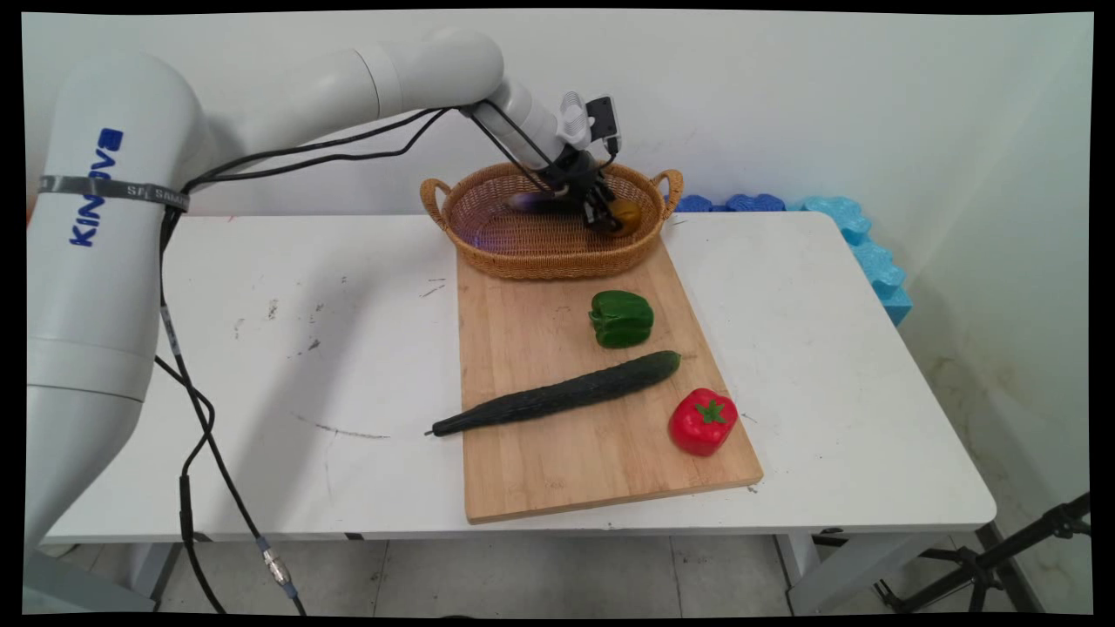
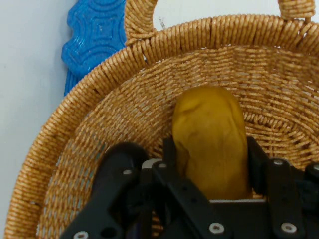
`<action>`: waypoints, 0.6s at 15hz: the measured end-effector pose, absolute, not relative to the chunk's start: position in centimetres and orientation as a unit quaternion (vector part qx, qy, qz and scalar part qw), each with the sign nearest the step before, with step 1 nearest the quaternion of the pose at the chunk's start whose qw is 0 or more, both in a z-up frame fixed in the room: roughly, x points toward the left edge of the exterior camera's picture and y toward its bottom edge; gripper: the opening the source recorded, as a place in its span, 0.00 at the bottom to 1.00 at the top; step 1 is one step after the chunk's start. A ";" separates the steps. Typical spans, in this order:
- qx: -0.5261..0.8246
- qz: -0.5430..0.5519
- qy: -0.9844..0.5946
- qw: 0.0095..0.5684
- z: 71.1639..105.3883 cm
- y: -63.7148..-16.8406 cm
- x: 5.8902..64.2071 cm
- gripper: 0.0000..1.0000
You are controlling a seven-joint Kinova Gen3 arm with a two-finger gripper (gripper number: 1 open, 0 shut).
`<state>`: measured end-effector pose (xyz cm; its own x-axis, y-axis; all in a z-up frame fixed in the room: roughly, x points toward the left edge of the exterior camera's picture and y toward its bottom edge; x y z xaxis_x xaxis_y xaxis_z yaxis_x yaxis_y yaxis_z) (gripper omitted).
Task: Place the picked object on the cutting board
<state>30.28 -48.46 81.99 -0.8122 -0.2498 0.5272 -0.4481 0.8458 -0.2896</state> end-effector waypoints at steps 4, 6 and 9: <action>0.188 0.204 -0.930 0.241 82.0 -48.3 30.1 0.00; 0.188 0.205 -0.930 0.241 82.2 -48.2 30.1 0.00; 0.189 0.210 -0.928 0.243 82.8 -47.9 30.1 0.00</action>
<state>30.14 -47.88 82.84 -0.8110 -0.2485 0.5297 -0.4519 0.8410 -0.2974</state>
